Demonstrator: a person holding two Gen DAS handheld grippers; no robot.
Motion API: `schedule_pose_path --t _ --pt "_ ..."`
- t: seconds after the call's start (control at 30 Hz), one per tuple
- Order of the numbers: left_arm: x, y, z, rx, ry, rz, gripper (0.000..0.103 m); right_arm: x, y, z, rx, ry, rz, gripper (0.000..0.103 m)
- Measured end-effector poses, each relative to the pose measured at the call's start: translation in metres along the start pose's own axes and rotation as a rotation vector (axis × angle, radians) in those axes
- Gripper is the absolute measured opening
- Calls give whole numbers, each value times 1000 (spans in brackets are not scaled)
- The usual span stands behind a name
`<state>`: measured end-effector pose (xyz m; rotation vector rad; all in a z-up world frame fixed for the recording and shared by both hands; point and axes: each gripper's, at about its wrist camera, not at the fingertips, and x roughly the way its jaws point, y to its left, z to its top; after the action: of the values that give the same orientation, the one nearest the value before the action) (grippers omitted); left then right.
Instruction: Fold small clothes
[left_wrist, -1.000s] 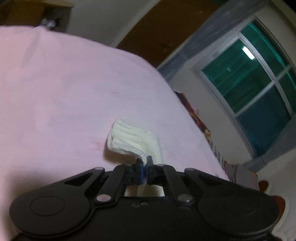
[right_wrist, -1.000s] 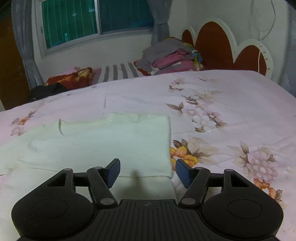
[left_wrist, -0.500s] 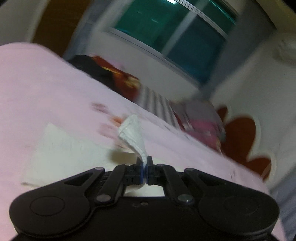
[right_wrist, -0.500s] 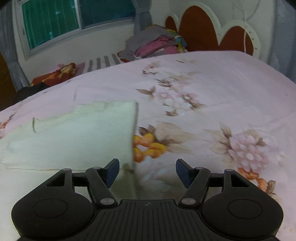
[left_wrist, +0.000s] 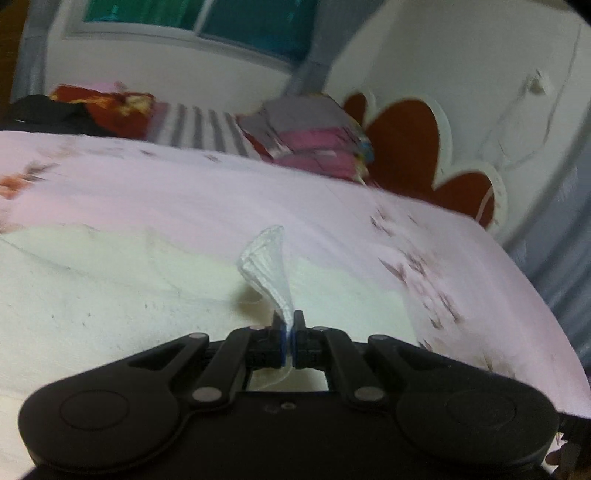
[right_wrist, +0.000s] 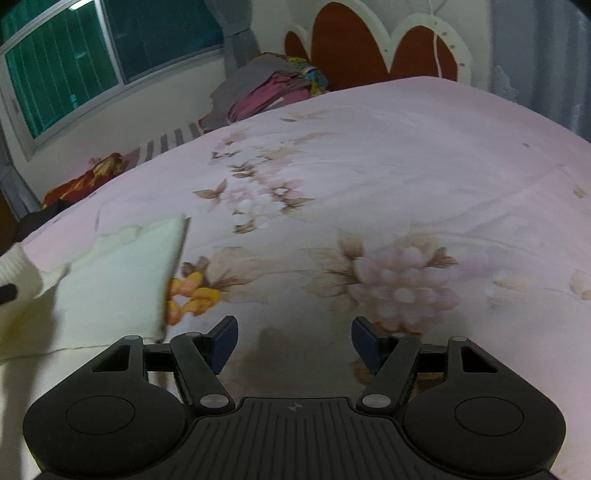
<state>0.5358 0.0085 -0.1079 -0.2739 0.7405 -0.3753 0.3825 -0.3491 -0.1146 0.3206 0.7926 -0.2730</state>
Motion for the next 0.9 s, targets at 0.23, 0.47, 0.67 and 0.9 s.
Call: schedule_pose_path --t 0.23,0.47,0.67,0.9 --pt "44 -37 -23 38 130 -56 8 -8 -24 2 33 -3 0 68" --pt "9 -45 -25 152 53 -93 64 -13 -9 6 32 -30 51 68" --pt "-82 50 -30 59 -73 135 60 -7 42 14 -12 -56 250 67" --pt "-132 154 -53 -83 -49 343 57 30 105 13 -42 21 354 67"
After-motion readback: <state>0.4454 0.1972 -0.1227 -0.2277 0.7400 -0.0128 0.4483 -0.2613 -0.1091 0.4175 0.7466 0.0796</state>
